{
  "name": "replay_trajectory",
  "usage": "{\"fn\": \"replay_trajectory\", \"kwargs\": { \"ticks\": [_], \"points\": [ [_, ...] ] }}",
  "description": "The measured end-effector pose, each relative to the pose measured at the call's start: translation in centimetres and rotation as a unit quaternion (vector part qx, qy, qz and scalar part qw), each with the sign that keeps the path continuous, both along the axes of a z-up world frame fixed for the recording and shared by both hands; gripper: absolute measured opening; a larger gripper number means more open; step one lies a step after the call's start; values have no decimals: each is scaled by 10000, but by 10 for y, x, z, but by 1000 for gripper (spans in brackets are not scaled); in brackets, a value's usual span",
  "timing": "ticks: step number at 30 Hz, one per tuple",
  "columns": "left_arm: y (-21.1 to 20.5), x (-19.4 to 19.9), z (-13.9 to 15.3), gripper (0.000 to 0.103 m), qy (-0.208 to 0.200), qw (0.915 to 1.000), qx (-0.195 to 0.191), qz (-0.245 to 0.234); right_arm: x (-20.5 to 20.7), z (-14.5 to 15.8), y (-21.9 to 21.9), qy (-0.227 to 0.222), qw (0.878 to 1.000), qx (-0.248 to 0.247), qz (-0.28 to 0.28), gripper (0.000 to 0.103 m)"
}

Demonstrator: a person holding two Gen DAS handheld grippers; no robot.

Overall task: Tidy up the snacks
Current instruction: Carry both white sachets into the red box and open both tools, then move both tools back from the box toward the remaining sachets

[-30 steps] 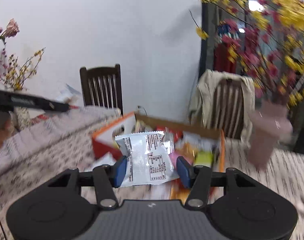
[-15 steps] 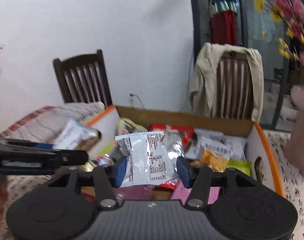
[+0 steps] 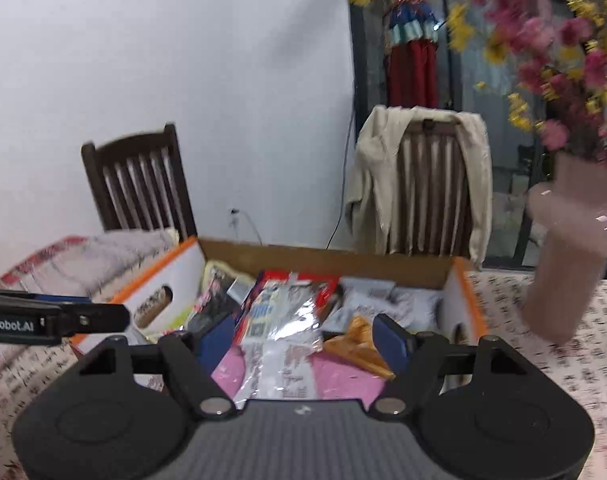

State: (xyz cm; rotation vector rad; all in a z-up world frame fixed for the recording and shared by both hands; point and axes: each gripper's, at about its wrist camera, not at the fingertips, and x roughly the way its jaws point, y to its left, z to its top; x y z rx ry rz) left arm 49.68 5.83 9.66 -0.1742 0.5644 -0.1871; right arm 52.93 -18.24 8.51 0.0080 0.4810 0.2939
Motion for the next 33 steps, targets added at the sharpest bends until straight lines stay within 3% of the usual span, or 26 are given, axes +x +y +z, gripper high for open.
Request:
{"fn": "replay_trajectory", "kwargs": {
  "ticks": [7,13,26,33],
  "points": [
    [3,-48,25,80,-183,9996,215,-54,-39,31,-21,-180,9995,-259,-37,76],
    [5,-109,25,85,-222,9991,344,-64,-91,41,-31,-301,9991,-266,124,81],
    [-7,-243,-5,90,-160,9992,277,236,-219,15,-49,-375,9987,-67,335,87],
    [-23,-302,-27,91,164,9995,122,261,-281,-6,-66,-274,9992,59,298,88]
  ]
}}
